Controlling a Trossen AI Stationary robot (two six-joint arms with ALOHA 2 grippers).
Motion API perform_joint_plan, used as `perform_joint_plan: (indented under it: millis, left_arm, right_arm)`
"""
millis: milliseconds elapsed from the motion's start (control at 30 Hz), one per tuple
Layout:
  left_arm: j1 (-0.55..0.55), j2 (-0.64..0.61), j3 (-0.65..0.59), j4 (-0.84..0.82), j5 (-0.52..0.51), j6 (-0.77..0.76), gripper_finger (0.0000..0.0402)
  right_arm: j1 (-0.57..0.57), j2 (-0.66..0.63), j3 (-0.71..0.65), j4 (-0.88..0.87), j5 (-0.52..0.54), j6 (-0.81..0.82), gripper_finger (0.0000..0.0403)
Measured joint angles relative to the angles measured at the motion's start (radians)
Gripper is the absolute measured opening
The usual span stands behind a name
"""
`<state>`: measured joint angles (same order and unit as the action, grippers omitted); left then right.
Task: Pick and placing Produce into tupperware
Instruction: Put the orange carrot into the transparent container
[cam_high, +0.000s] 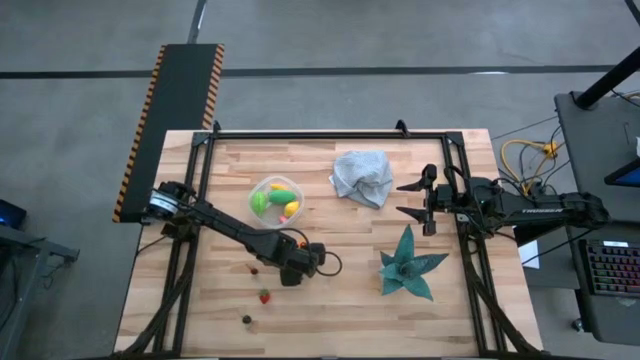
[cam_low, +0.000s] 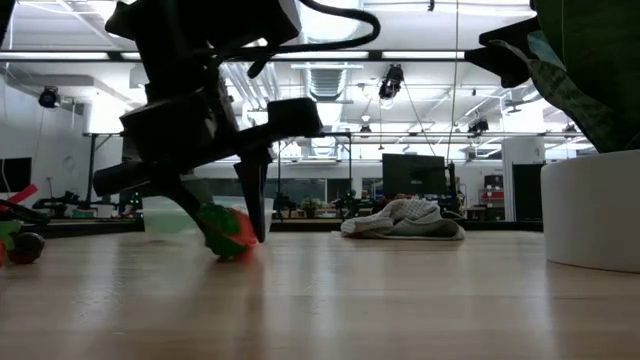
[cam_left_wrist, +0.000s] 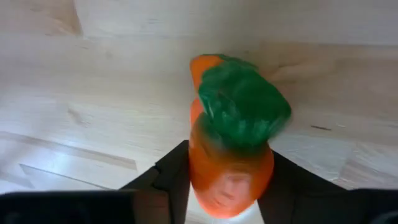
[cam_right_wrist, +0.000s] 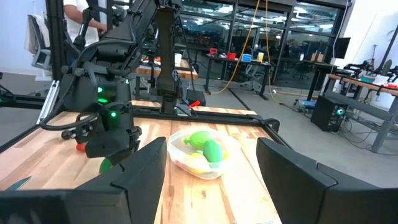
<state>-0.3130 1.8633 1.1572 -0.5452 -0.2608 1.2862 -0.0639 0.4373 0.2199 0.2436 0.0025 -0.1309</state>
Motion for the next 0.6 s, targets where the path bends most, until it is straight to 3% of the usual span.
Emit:
perform_joint_plan:
  millis: [467, 600]
  left_arm:
    - [0.0, 0.001, 0.002, 0.02, -0.007, -0.077, 0.0107]
    - [-0.001, 0.002, 0.002, 0.014, -0.076, -0.078, 0.0106]
  right_arm:
    - [0.0, 0.0, 0.0, 0.0, 0.0, 0.0, 0.0242]
    - [0.0, 0.0, 0.0, 0.0, 0.0, 0.0, 0.0242]
